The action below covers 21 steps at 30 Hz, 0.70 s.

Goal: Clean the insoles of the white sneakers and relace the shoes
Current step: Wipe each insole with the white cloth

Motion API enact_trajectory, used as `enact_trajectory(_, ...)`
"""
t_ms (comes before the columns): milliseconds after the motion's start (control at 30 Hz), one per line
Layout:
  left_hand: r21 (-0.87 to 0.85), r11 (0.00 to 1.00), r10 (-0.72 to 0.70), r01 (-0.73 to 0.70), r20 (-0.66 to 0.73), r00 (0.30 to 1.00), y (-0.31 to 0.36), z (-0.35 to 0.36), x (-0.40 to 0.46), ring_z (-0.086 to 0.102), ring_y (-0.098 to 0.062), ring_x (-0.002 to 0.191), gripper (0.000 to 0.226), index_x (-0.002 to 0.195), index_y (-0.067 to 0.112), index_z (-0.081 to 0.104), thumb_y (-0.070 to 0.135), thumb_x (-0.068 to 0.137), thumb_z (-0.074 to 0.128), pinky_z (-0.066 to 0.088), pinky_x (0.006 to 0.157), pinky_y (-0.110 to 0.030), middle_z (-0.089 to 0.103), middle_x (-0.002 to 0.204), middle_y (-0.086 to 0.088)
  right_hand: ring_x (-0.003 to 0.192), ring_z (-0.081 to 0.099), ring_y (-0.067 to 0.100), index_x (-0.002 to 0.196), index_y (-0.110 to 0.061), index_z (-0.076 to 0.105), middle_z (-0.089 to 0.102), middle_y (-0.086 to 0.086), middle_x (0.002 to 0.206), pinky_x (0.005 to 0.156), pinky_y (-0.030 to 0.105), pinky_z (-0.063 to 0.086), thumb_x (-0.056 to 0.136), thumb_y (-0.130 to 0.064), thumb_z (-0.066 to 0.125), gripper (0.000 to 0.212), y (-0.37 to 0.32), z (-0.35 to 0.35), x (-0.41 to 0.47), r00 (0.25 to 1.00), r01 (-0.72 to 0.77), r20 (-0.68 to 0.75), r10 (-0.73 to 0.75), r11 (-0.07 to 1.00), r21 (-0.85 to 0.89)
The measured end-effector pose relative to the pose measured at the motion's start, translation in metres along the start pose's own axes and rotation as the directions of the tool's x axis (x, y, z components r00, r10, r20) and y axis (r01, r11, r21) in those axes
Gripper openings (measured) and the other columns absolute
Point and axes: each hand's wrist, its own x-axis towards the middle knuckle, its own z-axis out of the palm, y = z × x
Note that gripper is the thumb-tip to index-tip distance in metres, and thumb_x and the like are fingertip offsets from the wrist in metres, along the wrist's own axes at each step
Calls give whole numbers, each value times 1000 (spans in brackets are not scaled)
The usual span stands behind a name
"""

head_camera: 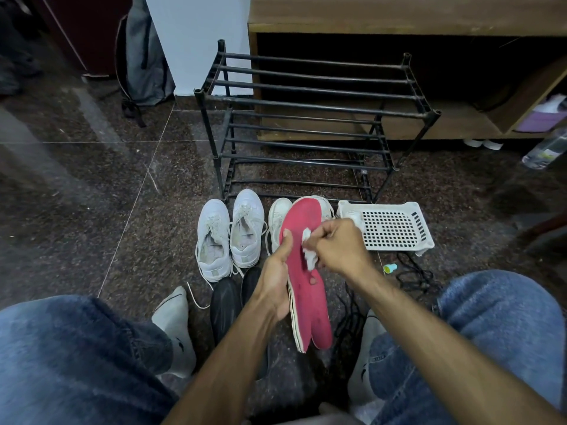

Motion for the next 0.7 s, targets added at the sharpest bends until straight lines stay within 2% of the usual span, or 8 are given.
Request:
enact_trajectory(67,-7,1000,-5,5,13,1000,-1,-1,3,51,-21,65,61,103,7,71,63,85,53,43,63,-35,62,75,-9,50,64,19,56,-19,66,66,-3,54,57,40,58,76,-11,71,22,6,4,-6,998,37,-50,-40,998,-53)
enact_trajectory(233,126,992,-25,19,43,999,-4,0,-4,53,-22,67,66,116,11,68,65,89,43,44,66,-33,69,88,-17,58,67,25,62,-24,65,65,-4,56,61,49,57,71,-17,69,12,2,-6,21,970,38,-242,-16,995,89)
enact_trajectory(333,122,992,-3,-6,72,997,0,1,-5,58,-20,68,70,121,13,66,68,89,35,43,65,-32,68,88,-17,59,66,28,70,-32,64,65,-1,59,60,52,56,69,-28,69,6,-2,-11,29,975,120,-198,-105,991,65)
enact_trajectory(467,24,999,27,-29,68,997,5,1,0,62,-24,74,76,125,12,63,71,89,32,43,64,-35,69,93,-14,50,63,20,73,-24,68,66,-4,58,53,38,53,85,-28,71,13,-2,-4,13,966,250,-71,-249,968,6)
enact_trajectory(533,-85,996,17,-13,43,999,4,-1,4,64,-28,83,78,118,6,66,72,86,40,49,76,-41,69,92,-14,50,61,11,76,-23,69,67,-7,58,54,31,50,88,-32,69,15,3,7,-4,946,320,66,-318,947,-23)
enact_trajectory(600,-208,978,0,6,30,1000,5,-6,8,63,-34,110,80,123,2,64,70,81,50,45,103,-47,67,112,-17,57,60,8,80,-23,71,68,-9,65,60,29,50,87,-25,68,8,9,14,-20,903,420,165,-397,895,-149)
enact_trajectory(633,-242,970,-12,22,39,999,6,-6,8,59,-34,117,81,126,3,62,68,81,52,41,108,-47,64,120,-18,64,62,11,83,-23,71,70,-8,72,63,31,51,86,-21,67,5,9,15,-24,884,466,176,-433,852,-241)
enact_trajectory(700,-233,972,-18,35,75,997,6,-6,7,61,-34,104,75,122,7,66,68,83,48,48,95,-44,65,111,-18,76,65,20,88,-21,72,73,-4,84,69,35,53,86,-20,65,8,3,11,-16,866,490,125,-483,777,-394)
